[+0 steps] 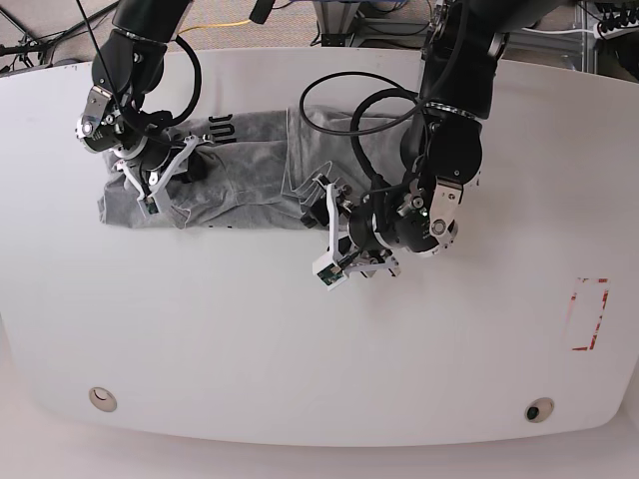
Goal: Fold the T-shirt properly
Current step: 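Release and regrasp the folded layer with the left gripper, press it flat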
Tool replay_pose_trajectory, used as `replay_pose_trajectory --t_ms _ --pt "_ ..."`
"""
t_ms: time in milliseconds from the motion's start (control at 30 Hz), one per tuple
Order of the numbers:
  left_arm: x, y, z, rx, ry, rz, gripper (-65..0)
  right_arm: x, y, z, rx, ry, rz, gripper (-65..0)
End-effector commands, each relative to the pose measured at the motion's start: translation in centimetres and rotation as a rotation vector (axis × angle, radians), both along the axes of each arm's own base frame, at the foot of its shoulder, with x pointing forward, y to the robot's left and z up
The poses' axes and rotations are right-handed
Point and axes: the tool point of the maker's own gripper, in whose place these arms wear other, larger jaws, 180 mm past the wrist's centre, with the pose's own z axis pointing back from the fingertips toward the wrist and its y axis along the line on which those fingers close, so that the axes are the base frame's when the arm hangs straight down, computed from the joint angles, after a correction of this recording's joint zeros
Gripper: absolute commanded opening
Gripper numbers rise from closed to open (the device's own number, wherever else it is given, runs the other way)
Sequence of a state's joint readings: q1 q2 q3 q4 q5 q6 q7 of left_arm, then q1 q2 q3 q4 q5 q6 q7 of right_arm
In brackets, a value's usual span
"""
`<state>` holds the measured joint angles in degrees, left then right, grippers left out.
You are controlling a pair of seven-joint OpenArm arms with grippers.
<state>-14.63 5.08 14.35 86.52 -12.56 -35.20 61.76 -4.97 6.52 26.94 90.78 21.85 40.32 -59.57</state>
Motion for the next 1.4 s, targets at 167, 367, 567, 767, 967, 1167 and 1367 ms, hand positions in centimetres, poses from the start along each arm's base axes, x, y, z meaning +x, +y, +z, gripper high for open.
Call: replay_pose_trajectory --t_ms 167,367,567,767,967,1167,1367 --pt "-0.3 2.2 5.0 0.082 -0.137 -0.066 -30.6 -0.2 -0.6 -0.2 -0.034 0.024 0.002 -56.8" --pt "-3.3 4.8 3.5 0.149 -0.114 -0.072 -35.3 0.2 -0.6 0.1 -0.032 0.014 0.001 -56.8" --pt "-5.8 5.9 0.9 0.174 -0.040 -0.083 -50.4 0.3 -0.7 0.2 -0.033 0.011 0.000 -56.8" --pt "-6.7 5.8 -0.4 0.176 0.003 -0.088 -59.4 0.3 -0.7 0.2 -0.035 0.012 0.000 -56.8" --pt "-7.3 5.5 -3.0 0.194 0.092 -0.110 -59.9 0.3 -0.7 0.1 -0.036 0.013 0.000 -56.8" --pt "-5.9 4.8 -2.9 0.164 0.080 -0.110 -59.6 0.3 -0.6 0.2 -0.032 0.011 0.000 -56.8" --pt "-3.4 3.1 -2.2 0.125 0.072 -0.110 -59.6 0.1 -0.6 0.1 -0.032 0.015 0.000 -56.8"
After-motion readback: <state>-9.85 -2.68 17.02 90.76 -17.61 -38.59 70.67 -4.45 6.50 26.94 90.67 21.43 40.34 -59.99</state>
